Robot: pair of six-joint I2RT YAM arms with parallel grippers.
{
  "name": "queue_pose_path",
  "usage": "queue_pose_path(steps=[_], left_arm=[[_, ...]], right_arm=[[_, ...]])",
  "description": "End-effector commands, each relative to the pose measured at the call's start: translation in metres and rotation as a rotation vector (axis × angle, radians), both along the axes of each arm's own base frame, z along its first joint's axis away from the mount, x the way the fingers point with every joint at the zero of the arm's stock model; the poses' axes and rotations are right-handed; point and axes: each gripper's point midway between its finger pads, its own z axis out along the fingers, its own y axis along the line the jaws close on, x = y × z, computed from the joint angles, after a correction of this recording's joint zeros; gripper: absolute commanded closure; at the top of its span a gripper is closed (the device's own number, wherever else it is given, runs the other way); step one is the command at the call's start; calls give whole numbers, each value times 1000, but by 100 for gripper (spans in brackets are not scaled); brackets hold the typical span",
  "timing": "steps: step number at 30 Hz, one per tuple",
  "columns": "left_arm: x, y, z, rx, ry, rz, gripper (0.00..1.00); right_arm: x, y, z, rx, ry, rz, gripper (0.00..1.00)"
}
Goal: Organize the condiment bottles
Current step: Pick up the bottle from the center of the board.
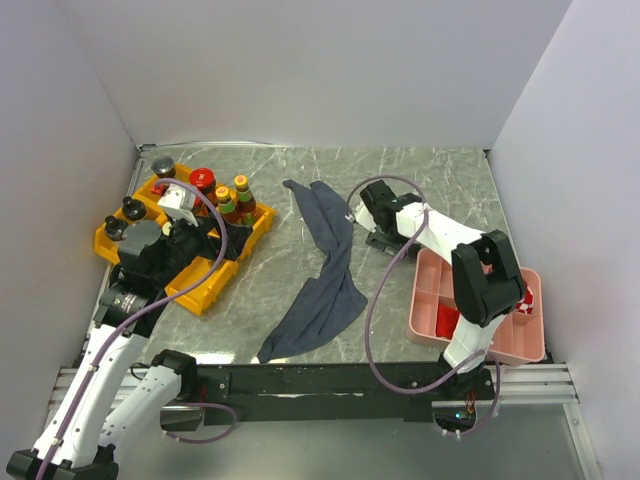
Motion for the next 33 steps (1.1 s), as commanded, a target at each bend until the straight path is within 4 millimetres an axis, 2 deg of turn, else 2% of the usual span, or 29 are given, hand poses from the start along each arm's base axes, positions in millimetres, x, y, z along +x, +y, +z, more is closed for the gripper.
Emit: queue_pose_path(steps=[1,11,25,30,31,33], left_arm=[[-2,-5,15,-30,-48,-28,1],[-2,-2,15,-26,-52,-10,1],[1,-1,14,-20,-45,2,1],[0,2,17,-21,-59,13,1],[-1,4,19,-23,-69,23,1],[-1,6,20,-23,-75,37,1]], right_arm=[[-1,-9,-11,-76,55,24,27],[5,-24,-31,-142,92,-5,30],[7,-29,-54,-135,112,11,35],[12,-27,-59,-111,115,33,42],[14,-23,-58,-87,116,42,47],[16,-18,-56,-65,117,43,51]])
